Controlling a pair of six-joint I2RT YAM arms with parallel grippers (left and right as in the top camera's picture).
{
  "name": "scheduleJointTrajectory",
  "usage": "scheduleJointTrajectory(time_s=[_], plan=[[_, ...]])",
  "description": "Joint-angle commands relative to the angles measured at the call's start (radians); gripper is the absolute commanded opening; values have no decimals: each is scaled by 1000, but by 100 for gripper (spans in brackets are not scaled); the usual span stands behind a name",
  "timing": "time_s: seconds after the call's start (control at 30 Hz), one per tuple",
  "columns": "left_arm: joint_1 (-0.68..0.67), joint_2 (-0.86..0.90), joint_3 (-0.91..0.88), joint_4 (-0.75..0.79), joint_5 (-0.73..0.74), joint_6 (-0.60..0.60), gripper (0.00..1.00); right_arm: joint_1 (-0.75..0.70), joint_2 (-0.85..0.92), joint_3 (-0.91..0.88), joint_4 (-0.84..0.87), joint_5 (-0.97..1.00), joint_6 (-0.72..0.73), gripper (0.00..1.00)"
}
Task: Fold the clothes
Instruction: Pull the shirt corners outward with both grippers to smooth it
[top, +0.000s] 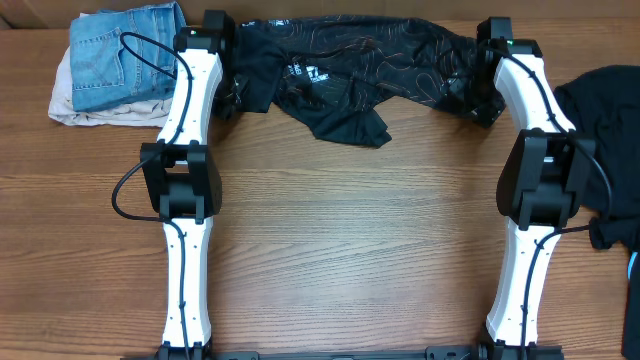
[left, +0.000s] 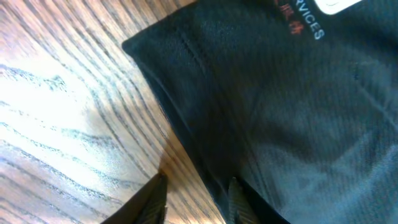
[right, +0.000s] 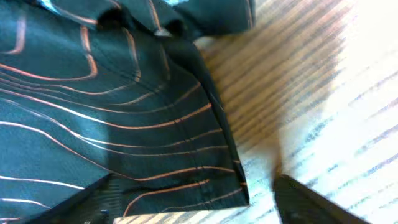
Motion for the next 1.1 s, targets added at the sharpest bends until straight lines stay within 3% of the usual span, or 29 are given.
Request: scheduleJointTrajectory(time_s=[0.0, 0.1, 0.23, 0.27, 0.33, 0.63, 1.03, 1.07], plan=[[6, 69, -4, 2, -13, 19, 31, -3, 7, -6, -15, -5, 28, 69], [6, 69, -4, 3, -13, 19, 32, -3, 7, -7, -15, -5, 32, 62], [6, 69, -4, 2, -13, 19, 10, -4, 7, -7, -16, -5, 32, 23], [6, 69, -4, 2, -13, 20, 4, -3, 7, -7, -17, -5, 32, 18], [6, 69, -4, 3, -13, 53, 4, -4, 7, -7, -27, 12, 37, 4], [6, 68, 15, -51, -16, 102, 4, -4, -5, 4, -86, 67, 47, 4], [3, 68, 245, -351, -58, 121, 4, -4, -131, 4, -236, 164, 118, 4], [5, 68, 262, -346, -58, 155, 19, -4, -133, 4, -241, 169, 117, 4]])
